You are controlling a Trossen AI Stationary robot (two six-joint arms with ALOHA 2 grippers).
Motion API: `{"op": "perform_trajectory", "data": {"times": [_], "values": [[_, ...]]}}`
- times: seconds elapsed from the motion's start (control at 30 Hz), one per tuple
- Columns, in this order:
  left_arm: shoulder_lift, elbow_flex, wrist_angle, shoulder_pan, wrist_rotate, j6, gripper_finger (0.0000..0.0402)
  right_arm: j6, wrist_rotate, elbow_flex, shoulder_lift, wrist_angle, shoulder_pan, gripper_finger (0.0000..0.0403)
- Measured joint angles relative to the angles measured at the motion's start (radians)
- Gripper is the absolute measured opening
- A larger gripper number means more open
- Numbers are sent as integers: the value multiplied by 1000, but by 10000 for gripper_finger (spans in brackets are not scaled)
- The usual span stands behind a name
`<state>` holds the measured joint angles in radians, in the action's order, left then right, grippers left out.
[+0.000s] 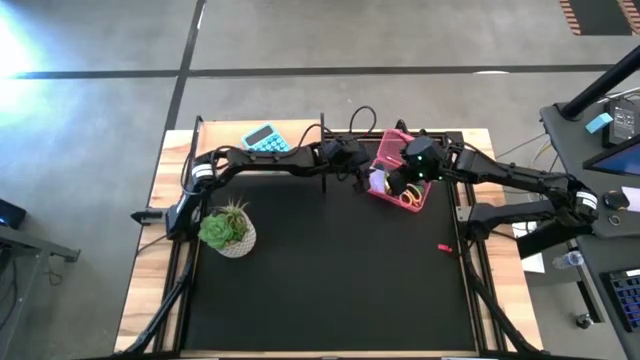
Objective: Pack school essentials
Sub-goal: Put the purple sticky notes into the pink supply box
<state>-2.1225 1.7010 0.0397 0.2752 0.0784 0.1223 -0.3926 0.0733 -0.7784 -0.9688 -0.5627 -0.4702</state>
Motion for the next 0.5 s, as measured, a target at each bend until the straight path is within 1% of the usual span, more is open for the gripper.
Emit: {"op": "perform_trajectory", "data": {"times": [0.07, 0.17, 0.27, 0.37, 0.4, 0.5], "values": [[23, -5, 79, 0, -2, -38, 205, -15, -9, 0, 0, -3, 0, 23], [48, -5, 202, -1, -4, -66, 205, -58, -48, 0, 0, -2, -5, 43], [81, -6, 301, -1, -13, -86, 205, -105, -75, 0, 0, -2, -7, 81], [126, -6, 392, -2, -19, -125, 205, -160, -78, 0, -4, -1, -7, 128], [145, -7, 429, -2, -26, -143, 205, -194, -79, 0, -10, -1, -7, 142], [193, -7, 461, -1, -29, -178, 205, -320, -78, 0, -51, 5, -7, 177]]}}
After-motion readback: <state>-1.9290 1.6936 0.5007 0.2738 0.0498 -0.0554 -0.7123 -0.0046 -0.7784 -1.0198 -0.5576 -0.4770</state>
